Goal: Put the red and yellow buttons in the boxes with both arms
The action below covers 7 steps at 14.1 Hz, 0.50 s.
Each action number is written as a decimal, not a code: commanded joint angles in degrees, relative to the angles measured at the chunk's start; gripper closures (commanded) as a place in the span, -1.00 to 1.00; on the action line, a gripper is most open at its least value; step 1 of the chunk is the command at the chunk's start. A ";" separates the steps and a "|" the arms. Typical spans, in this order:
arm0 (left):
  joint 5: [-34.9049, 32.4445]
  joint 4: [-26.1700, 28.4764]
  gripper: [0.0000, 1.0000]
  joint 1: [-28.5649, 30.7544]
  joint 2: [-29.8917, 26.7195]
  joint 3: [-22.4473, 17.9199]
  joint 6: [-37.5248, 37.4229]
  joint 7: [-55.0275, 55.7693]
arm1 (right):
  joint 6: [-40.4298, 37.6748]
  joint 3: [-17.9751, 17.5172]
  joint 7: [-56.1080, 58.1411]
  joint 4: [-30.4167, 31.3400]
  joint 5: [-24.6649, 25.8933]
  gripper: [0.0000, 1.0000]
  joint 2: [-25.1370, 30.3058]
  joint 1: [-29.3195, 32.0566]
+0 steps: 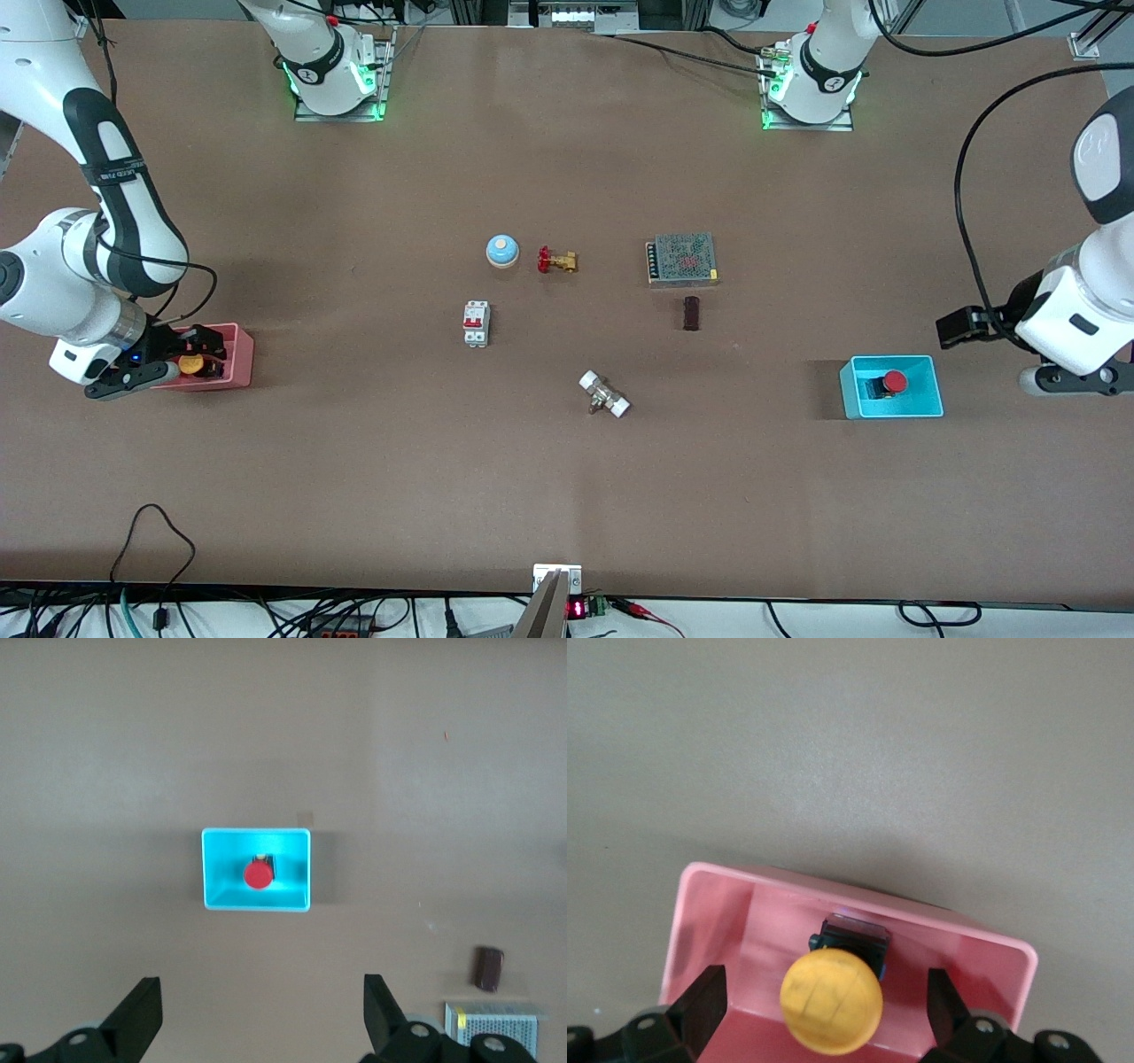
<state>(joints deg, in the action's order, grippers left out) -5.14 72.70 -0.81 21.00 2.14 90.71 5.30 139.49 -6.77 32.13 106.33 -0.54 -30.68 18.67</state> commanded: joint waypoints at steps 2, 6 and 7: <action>0.92 1.21 -1.00 0.37 -4.47 1.89 -6.77 -0.82 | -9.47 -0.78 -1.62 -0.16 -1.22 -1.00 8.69 -1.43; 4.34 10.38 -1.00 0.11 -11.20 1.38 0.20 -0.82 | -20.10 -0.78 -10.75 -1.55 -0.96 -1.00 17.13 -5.82; 4.61 21.24 -1.00 0.02 -17.77 0.33 9.13 -0.91 | -24.04 -0.78 -13.64 -2.78 -0.70 -1.00 19.67 -7.14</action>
<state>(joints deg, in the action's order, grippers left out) -2.12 77.26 -0.89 14.03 4.22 89.12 5.31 120.82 -7.79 22.70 104.26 -0.70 -15.23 13.76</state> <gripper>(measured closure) 0.000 0.000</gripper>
